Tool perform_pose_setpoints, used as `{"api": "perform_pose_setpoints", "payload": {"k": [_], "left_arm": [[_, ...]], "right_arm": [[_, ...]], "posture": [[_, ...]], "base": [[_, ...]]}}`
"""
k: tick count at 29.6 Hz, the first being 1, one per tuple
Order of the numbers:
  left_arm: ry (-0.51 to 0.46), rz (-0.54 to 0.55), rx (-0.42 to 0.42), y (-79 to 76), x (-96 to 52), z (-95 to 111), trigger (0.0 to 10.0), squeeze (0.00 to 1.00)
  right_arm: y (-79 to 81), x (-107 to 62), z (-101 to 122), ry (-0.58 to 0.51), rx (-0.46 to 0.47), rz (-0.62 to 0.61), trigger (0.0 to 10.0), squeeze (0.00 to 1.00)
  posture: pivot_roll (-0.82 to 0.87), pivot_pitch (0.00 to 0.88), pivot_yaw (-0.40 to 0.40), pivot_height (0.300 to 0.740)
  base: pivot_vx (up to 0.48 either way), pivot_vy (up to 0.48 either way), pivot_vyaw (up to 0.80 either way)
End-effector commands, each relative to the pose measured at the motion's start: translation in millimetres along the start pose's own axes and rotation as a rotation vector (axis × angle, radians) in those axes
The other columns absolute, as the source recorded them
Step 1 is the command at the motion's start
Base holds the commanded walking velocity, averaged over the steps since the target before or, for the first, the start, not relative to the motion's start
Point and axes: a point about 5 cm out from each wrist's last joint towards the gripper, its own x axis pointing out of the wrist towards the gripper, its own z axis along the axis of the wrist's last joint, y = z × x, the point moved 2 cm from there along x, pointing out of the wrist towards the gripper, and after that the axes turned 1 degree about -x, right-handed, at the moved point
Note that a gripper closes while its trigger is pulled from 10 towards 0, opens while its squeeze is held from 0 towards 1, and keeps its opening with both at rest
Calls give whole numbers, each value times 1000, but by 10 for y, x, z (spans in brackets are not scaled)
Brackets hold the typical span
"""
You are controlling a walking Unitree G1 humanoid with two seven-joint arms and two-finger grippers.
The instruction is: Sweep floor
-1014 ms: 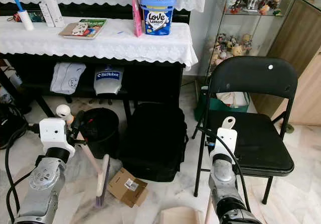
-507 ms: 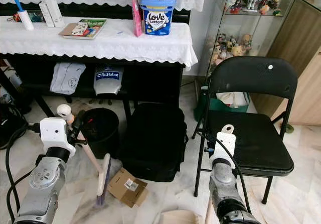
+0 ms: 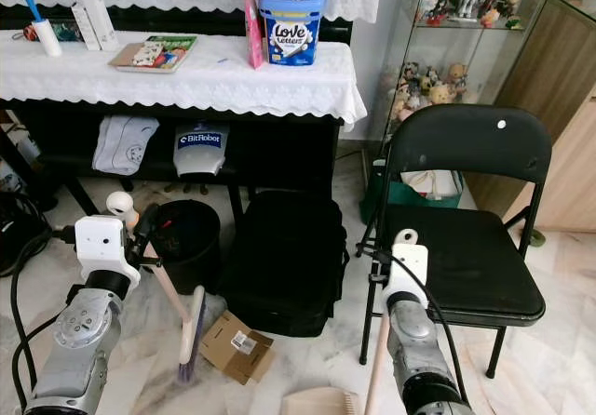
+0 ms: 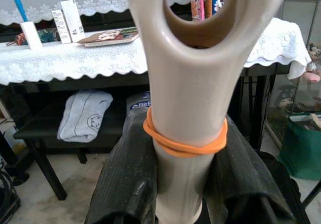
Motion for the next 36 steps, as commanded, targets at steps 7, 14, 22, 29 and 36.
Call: {"api": "perform_pose_setpoints", "payload": {"k": [7, 14, 22, 29, 36], "left_arm": [[-38, -28, 4, -33, 47, 104, 10000, 0], [-39, -32, -1, -54, 51, 102, 10000, 0], [-43, -23, -2, -51, 48, 107, 10000, 0], [-47, -19, -3, -52, 42, 108, 10000, 0], [-49, -19, -3, -50, 39, 113, 10000, 0]], "right_arm": [[37, -48, -99, 43, 22, 19, 10000, 0], [-195, -67, -23, -3, 25, -190, 10000, 0], [-212, -29, 132, -83, -29, -194, 10000, 0], [-212, -29, 217, -166, -76, -211, 10000, 0], [-166, -29, 96, -129, -81, -200, 10000, 0]], "posture": [[66, 0, -1, 740], [66, 0, 1, 740], [70, 0, -4, 740], [69, 0, -2, 740], [72, 0, 0, 740]], "base": [[0, 0, 0], [0, 0, 0], [0, 0, 0], [0, 0, 0], [0, 0, 0]]}}
